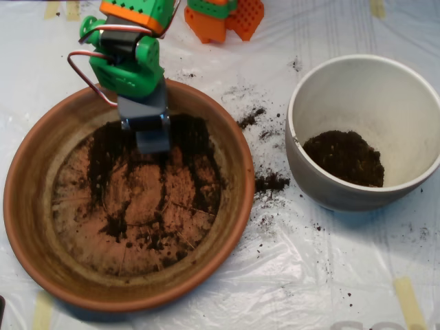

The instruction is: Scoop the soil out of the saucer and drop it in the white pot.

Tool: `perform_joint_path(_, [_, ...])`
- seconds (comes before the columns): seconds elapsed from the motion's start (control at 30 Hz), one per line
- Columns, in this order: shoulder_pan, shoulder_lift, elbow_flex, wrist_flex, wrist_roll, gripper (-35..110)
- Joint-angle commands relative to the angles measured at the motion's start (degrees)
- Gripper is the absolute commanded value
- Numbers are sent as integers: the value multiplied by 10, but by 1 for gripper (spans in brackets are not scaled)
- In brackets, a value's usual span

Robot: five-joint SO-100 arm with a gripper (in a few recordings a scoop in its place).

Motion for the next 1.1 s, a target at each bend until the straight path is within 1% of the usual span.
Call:
perform_joint_path(0.0, [-25,91,-36,31,28,-1])
perform_joint_path(0.2, [-96,199,-68,70,104,-1])
perform_joint_path(0.37, [-142,207,-136,112,141,-1])
perform_joint_path(0.67, [-217,222,-247,163,167,-1])
perform_joint_path(0.93, [-316,109,-510,302,193,-1])
perform_joint_path(1.07, [-375,46,-624,353,203,-1])
